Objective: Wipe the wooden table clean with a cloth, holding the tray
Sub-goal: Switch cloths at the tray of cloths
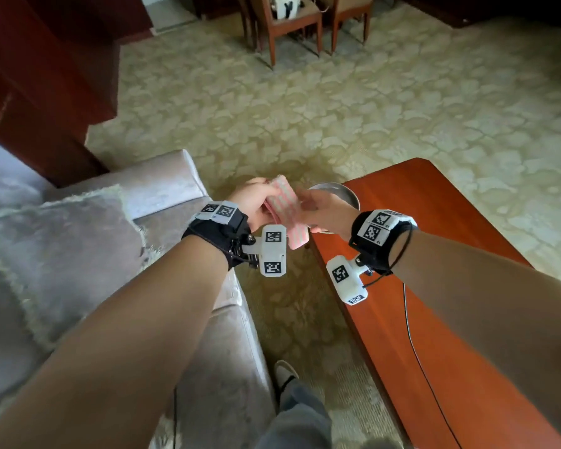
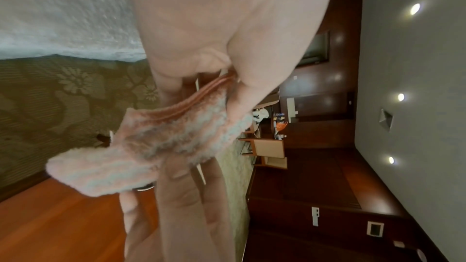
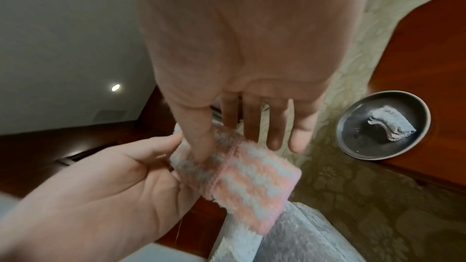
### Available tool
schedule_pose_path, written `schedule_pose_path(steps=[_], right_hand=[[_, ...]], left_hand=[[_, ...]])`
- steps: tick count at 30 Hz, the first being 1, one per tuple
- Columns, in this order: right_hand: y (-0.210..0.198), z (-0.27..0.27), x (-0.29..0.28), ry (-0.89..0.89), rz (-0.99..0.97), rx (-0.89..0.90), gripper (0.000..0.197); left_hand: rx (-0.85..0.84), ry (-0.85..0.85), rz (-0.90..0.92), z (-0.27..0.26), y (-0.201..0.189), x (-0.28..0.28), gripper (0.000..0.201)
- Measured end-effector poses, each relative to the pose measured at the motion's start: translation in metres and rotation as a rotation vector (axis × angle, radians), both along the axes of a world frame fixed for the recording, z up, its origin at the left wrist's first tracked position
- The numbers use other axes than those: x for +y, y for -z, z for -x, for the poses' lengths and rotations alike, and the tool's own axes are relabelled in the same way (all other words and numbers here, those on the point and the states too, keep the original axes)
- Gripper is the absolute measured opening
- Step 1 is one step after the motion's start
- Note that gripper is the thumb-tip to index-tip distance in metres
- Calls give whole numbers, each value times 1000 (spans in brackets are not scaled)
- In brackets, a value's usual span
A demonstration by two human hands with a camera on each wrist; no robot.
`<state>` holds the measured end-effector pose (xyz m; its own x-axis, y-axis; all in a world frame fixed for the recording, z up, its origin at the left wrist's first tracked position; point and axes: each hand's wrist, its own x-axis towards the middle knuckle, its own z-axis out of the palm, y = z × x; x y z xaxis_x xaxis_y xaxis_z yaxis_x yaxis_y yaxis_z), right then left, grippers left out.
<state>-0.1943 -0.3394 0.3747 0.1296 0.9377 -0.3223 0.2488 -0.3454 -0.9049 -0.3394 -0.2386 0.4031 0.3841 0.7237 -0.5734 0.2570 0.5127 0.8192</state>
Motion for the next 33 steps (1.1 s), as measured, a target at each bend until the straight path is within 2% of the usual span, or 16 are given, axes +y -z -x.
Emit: schedule_pose_path(steps=[2,8,11,14,16,22,26,33], right_hand=[[10,-10,30,-17,36,-28,20],[36,-53,84,87,140,-122,37],[49,-84,106,92,198,-101,10],[71,-118,137,89,222,-119,19],[88,-132,156,105,260,-103,12],[172,-173,216,187,335,-32,22],[237,-184,239,263,407,-22,21],[329,-189,270,371,516,45,17]], left_hand=[[-30,51,19,-18,4,33,27],[39,150,-6,-80,30,101,37],[78,185,-51,-114,52,130,36],[121,205,-58,-149,78,160,34],[141,203,-61,-165,98,178,32],[249,189,-36,-216,188,244,36],[328,263,-34,-237,254,269,29],[464,472,-108,-258,364,315,35]])
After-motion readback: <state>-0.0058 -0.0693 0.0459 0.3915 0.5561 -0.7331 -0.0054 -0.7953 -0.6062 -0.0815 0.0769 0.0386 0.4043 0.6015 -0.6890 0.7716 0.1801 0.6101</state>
